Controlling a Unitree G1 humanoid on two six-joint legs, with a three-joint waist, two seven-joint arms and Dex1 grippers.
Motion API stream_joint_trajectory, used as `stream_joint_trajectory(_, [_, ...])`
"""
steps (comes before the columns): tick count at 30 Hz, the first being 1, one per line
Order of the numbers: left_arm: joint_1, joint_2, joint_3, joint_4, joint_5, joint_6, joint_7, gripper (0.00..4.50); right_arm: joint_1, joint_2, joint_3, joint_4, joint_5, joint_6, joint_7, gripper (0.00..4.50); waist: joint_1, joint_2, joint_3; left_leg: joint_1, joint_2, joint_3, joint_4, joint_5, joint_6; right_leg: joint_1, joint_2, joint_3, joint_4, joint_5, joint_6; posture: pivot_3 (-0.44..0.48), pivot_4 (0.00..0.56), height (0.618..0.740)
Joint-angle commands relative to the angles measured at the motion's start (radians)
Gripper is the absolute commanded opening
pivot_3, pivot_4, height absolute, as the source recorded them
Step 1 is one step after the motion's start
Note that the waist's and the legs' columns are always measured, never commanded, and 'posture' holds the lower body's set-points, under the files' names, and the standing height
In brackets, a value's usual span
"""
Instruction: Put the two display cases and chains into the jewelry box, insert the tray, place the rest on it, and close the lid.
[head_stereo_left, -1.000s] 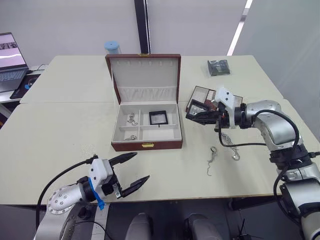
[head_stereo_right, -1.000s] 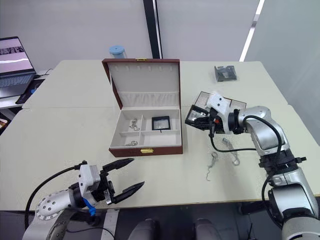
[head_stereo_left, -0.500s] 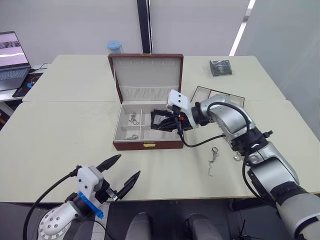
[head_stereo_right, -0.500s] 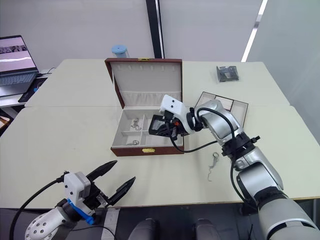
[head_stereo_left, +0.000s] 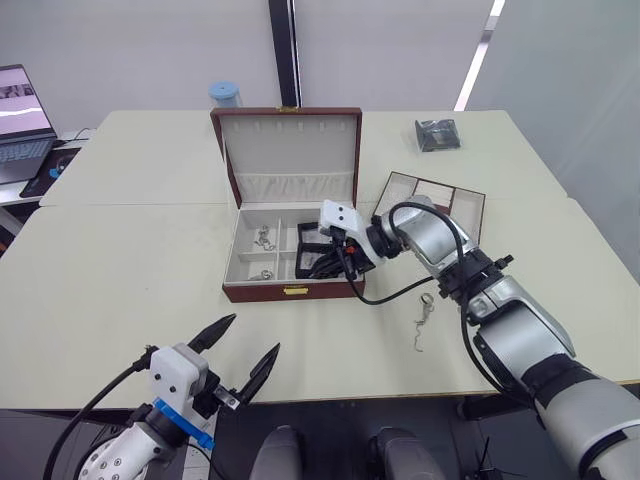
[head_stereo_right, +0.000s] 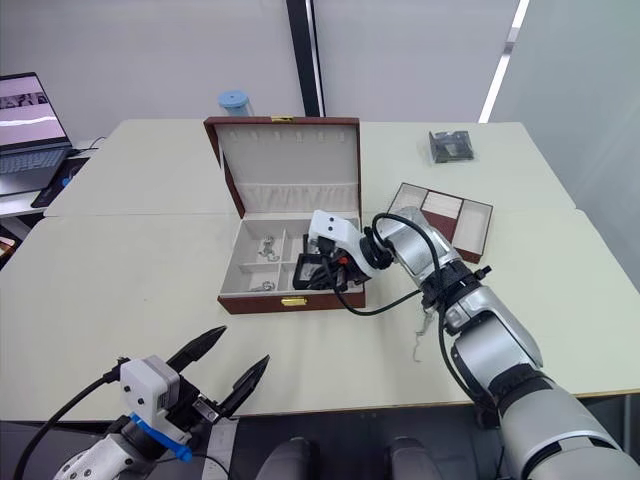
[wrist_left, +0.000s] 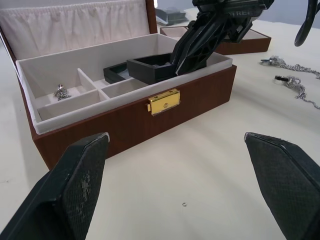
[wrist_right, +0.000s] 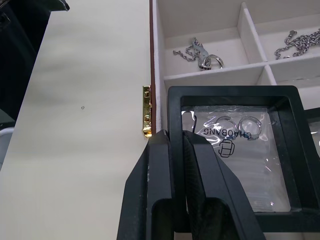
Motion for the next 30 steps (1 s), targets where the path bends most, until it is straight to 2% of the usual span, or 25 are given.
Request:
stream_joint_trajectory(1, [0.003,-0.005,-0.001,-0.039,0.002,-0.008,0.016,4.5,-0.036,0.015,-0.02,0.027,-0.018,-0.031,-0.001,0.01,0.0,0.0,0.0,0.0,0.0,0.0,0.0,0.0,0.0,0.0,0.0,0.0,0.0,0.0,0.0,0.0,0.15,0.74])
stream_joint_trajectory(5, [-0.001,-0.002,-0.004,-0.042,0.0,-0.004,0.023,4.5,-0.053,0.027,-0.039,0.064,-0.021,-0.04,-0.003,0.01,0.0,0.0,0.0,0.0,0.0,0.0,0.0,0.0,0.0,0.0,0.0,0.0,0.0,0.0,0.0,0.0,0.15,0.74])
stream_joint_trajectory(6, [-0.005,0.001,-0.006,-0.041,-0.001,-0.005,0.02,4.5,-0.058,0.028,-0.046,0.07,-0.017,-0.04,-0.002,0.72,0.0,0.0,0.0,0.0,0.0,0.0,0.0,0.0,0.0,0.0,0.0,0.0,0.0,0.0,0.0,0.0,0.15,0.74])
stream_joint_trajectory(13, [-0.04,0.017,0.006,-0.034,-0.021,0.002,0.009,4.5,-0.059,0.023,-0.104,0.049,0.019,-0.039,0.03,2.75,0.0,0.0,0.0,0.0,0.0,0.0,0.0,0.0,0.0,0.0,0.0,0.0,0.0,0.0,0.0,0.0,0.15,0.74])
stream_joint_trajectory(18, [-0.099,-0.005,0.069,-0.043,-0.124,0.058,0.066,4.5,0.001,-0.009,-0.227,-0.041,0.11,-0.055,0.032,4.26,0.001,0.0,0.0,0.0,0.0,0.0,0.0,0.0,0.0,0.0,0.0,0.0,0.0,0.0,0.0,0.0,0.15,0.74])
stream_joint_trajectory(19, [-0.102,-0.001,0.08,-0.039,-0.134,0.069,0.068,4.5,0.021,-0.019,-0.248,-0.061,0.122,-0.065,0.026,4.45,0.002,0.0,0.0,0.0,0.0,0.0,0.0,0.0,0.0,0.0,0.0,0.0,0.0,0.0,0.0,0.0,0.15,0.74])
stream_joint_trajectory(23, [-0.132,0.017,0.146,-0.019,-0.179,0.11,0.084,4.5,0.156,-0.085,-0.335,-0.183,0.161,-0.132,-0.004,4.45,0.005,0.0,0.0,-0.001,-0.001,-0.001,0.0,0.0,0.0,0.001,-0.001,-0.001,-0.001,0.0,0.0,0.0,0.15,0.74])
stream_joint_trajectory(27, [-0.145,0.094,0.231,0.018,-0.26,0.266,0.095,4.5,0.303,-0.15,-0.428,-0.32,0.203,-0.19,-0.057,4.45,0.004,0.0,0.0,-0.001,-0.001,-0.001,0.0,0.0,0.0,0.001,0.0,-0.001,-0.001,0.0,0.0,0.0,0.15,0.74])
stream_joint_trajectory(30, [-0.167,0.164,0.287,0.069,-0.285,0.332,0.068,4.5,0.397,-0.223,-0.481,-0.348,0.201,-0.245,-0.091,4.45,0.001,0.0,0.0,-0.001,0.0,-0.001,0.0,0.0,0.0,0.001,0.001,-0.001,-0.001,0.0,0.0,0.0,0.15,0.74])
